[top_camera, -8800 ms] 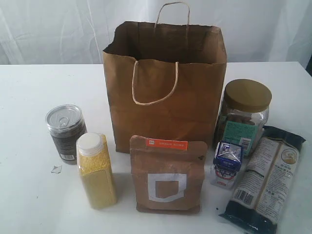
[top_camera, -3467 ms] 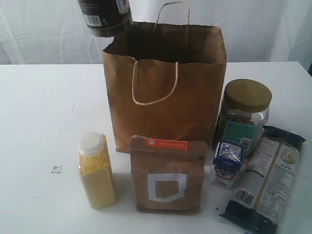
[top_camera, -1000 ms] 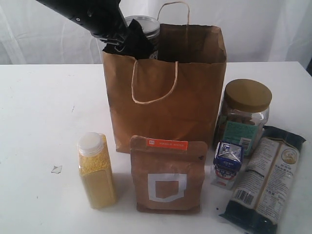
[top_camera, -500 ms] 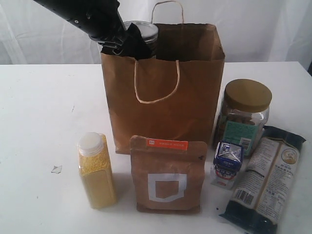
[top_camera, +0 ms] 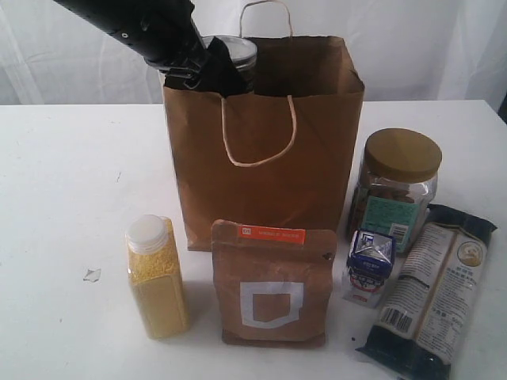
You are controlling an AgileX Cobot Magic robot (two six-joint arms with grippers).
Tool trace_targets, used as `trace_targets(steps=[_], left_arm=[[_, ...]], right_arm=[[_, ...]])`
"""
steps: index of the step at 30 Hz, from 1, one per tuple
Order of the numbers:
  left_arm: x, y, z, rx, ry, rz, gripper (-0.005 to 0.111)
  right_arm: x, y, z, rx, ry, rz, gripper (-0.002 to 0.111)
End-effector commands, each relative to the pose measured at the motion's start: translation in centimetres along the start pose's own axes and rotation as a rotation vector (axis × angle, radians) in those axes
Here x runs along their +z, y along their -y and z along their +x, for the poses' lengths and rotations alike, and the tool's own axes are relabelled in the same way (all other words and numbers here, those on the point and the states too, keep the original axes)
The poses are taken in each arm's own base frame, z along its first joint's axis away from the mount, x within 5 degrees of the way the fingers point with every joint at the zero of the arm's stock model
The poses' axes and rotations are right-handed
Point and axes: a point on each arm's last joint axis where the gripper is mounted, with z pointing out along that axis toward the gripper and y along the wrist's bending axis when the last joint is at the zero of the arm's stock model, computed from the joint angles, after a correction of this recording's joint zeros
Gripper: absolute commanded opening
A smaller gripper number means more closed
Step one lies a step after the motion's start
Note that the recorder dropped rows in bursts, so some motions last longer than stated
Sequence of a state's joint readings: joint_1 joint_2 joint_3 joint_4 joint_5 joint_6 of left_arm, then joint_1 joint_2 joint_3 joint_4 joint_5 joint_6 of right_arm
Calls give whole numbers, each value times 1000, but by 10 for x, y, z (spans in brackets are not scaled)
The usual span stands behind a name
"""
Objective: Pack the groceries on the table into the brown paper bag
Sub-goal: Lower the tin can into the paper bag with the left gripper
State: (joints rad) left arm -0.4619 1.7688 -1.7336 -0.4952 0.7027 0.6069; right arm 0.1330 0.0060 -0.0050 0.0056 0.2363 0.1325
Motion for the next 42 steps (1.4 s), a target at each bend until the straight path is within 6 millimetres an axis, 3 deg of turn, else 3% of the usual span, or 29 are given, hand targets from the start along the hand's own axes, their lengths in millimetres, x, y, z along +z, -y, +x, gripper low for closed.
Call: trace_targets(steps=[1,15,42], left_arm=[[-6,5,-6,-34,39,22,60],[-6,5,-7,-40,49,22,81],[-6,4,-9,-61,65,11,81]], right_arm=[[0,0,1,5,8,3,0],[0,0,1,5,8,3,0],[0,0,1,5,8,3,0]])
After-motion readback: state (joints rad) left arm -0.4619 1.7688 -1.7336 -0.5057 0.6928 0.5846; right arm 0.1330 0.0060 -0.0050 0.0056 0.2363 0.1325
